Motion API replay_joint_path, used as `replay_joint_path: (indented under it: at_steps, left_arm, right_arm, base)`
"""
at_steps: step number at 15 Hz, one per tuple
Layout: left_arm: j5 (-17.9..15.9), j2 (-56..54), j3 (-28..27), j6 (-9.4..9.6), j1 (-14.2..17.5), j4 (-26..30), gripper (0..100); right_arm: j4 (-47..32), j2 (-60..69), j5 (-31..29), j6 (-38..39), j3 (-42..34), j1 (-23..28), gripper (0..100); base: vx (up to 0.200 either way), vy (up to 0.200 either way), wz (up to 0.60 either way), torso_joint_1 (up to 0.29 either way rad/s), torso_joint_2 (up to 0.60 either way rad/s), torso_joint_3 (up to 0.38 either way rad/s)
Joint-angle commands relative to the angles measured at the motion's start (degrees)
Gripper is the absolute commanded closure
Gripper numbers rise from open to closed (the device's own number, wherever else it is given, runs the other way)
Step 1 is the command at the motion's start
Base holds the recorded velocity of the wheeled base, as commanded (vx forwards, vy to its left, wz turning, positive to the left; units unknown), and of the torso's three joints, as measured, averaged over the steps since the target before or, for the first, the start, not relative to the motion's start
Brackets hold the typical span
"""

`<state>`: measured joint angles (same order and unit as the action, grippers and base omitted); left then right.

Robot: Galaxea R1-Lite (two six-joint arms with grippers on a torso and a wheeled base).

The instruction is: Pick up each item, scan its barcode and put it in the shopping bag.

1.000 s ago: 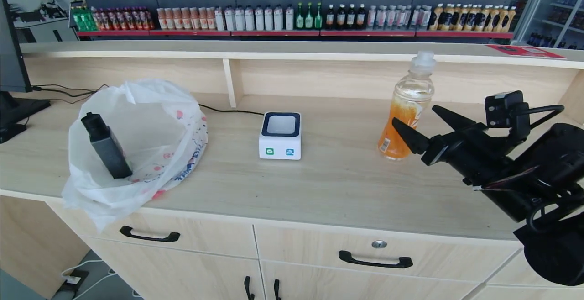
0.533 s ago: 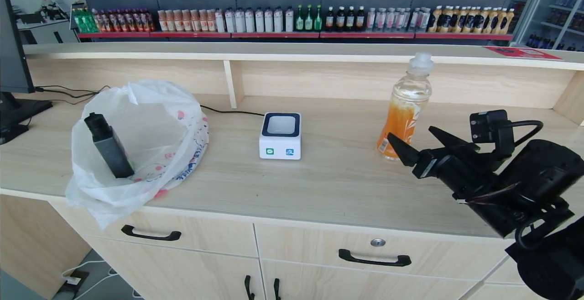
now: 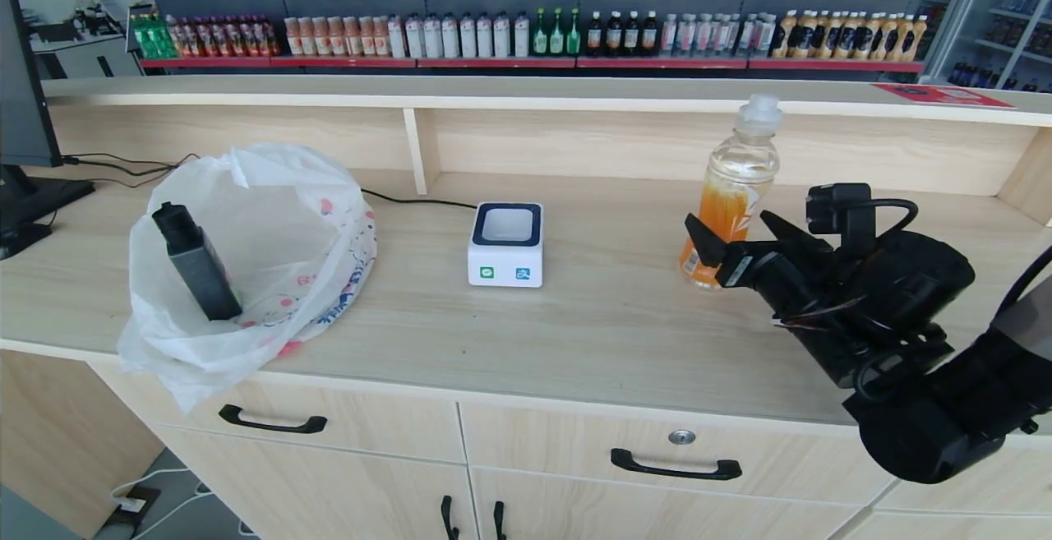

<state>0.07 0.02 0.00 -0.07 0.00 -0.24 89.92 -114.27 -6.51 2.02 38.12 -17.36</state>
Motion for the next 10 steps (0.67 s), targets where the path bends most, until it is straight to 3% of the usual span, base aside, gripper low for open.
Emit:
replay_joint_path:
  at_steps: [1,6,10]
  left_arm:
    - [0.01,0.06,0.0,-0.01,0.0,-0.02,0]
    - [0.01,0.06,0.0,-0.01,0.0,-0.02,0]
    - [0.01,0.06,0.0,-0.1,0.0,-0.11,0]
  right_arm:
    - [0.08,-1.83,0.01,-0.09,0.64,0.48,0]
    - [0.08,-6.14,0.27,-0.44,9.6,1.8,0]
    - [0.08,-7.72,0.62,-0.44,10.66,2.51,0]
  base:
    - [0.0,0.0,0.0,0.0,0.0,0.0]
    - [0.0,0.0,0.0,0.0,0.0,0.0]
    - [0.0,0.0,0.0,0.0,0.0,0.0]
